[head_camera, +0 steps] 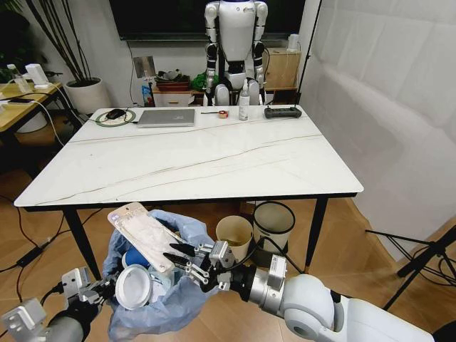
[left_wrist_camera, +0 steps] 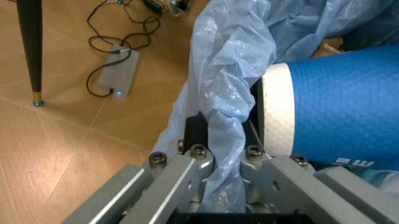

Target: Pick up the trash bin and place the trash from the table into it.

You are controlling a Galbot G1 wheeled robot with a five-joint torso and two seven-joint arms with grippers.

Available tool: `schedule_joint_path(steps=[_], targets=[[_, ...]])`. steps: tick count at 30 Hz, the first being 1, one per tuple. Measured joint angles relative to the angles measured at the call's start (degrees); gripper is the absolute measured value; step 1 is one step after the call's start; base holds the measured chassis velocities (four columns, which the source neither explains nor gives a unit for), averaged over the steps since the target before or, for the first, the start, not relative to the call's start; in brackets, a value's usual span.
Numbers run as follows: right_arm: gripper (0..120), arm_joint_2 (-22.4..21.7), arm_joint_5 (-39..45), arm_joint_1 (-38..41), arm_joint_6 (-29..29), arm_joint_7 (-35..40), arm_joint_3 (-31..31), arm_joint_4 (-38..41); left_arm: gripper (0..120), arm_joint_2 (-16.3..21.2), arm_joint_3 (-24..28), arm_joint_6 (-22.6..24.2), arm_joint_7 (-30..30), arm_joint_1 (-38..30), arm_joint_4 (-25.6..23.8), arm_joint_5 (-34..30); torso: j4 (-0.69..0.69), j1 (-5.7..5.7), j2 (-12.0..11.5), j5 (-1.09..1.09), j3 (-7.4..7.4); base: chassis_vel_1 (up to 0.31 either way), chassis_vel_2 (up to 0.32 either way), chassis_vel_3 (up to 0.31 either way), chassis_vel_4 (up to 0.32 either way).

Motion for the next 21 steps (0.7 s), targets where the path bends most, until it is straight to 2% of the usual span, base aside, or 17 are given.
schedule_joint_path(steps=[4, 8, 11, 14, 18, 21], targets=[[36, 0.05, 0.20, 0.66, 0.04, 0.13, -0.01, -0.09, 0, 0.01, -0.08, 0.00, -0.02, -0.06, 0.00, -0.03, 0.00, 0.00, 0.00, 0.00, 0.00, 0.000, 0.000, 0.000, 0.000], [37, 0.01, 0.25, 0.96, 0.16, 0.48, -0.01, -0.10, 0, 0.01, -0.15, 0.00, -0.05, -0.08, 0.00, 0.05, 0.00, 0.00, 0.00, 0.00, 0.00, 0.000, 0.000, 0.000, 0.000], [50, -0.32, 0.47, 0.99, 0.18, 1.19, 0.16, 0.19, 0, 0.00, -0.08, 0.00, -0.07, -0.07, 0.00, 0.28, 0.00, 0.00, 0.00, 0.00, 0.00, 0.000, 0.000, 0.000, 0.000], [56, -0.55, 0.83, 1.01, 0.16, 1.56, 0.25, 0.54, 0, -0.03, 0.06, 0.02, -0.07, -0.20, 0.00, 0.31, 0.00, 0.00, 0.00, 0.00, 0.00, 0.000, 0.000, 0.000, 0.000], [75, -1.01, 1.32, 0.59, -0.06, 2.26, 0.27, 1.43, 0, 0.04, 0.09, 0.05, -0.07, -0.49, 0.00, 0.33, 0.00, 0.00, 0.00, 0.00, 0.00, 0.000, 0.000, 0.000, 0.000], [81, -1.04, 1.38, 0.47, -0.12, 2.47, 0.24, 1.52, 0, 0.05, 0.07, 0.05, -0.08, -0.58, 0.00, 0.31, 0.00, 0.00, 0.00, 0.00, 0.00, 0.000, 0.000, 0.000, 0.000]])
